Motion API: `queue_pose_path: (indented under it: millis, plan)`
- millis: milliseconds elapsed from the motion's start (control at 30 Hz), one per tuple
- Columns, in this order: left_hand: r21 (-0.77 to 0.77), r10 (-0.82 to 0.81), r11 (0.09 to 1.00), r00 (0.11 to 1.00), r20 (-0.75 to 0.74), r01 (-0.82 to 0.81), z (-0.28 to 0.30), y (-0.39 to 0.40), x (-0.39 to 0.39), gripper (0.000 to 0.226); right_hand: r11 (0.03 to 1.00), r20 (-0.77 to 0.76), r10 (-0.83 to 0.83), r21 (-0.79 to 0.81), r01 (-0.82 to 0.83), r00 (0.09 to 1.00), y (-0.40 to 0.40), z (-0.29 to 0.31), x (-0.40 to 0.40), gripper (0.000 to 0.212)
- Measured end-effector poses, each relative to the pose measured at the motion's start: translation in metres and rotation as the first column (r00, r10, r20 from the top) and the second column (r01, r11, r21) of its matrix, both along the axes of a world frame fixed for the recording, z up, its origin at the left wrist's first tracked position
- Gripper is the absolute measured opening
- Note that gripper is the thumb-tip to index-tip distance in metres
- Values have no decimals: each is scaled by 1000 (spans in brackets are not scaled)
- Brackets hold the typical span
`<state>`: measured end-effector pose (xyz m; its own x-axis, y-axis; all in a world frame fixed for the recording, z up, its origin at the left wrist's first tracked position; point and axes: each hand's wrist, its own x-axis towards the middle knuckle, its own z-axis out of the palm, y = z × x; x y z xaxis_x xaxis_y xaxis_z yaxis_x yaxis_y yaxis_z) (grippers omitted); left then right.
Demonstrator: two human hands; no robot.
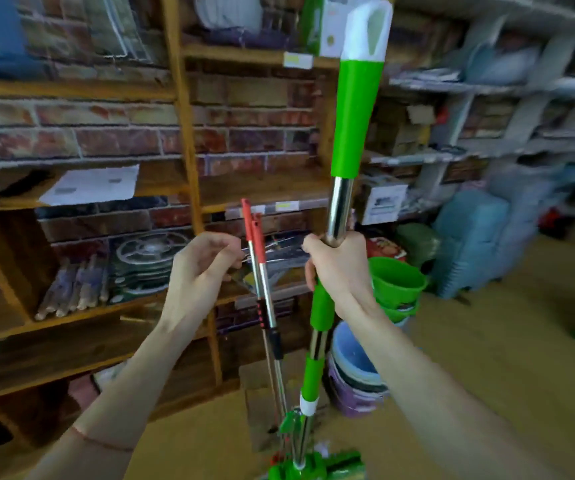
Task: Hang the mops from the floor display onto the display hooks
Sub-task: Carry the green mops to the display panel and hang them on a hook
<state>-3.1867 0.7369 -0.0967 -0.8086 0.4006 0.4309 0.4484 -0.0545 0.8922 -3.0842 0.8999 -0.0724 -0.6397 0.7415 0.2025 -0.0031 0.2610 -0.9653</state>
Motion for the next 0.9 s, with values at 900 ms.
queue_pose_path:
  millis: [900]
  plan:
    - [131,-999,-19,-12,-50,991,30,267,533,14,156,-91,-985,-88,984,148,3,16,603,26]
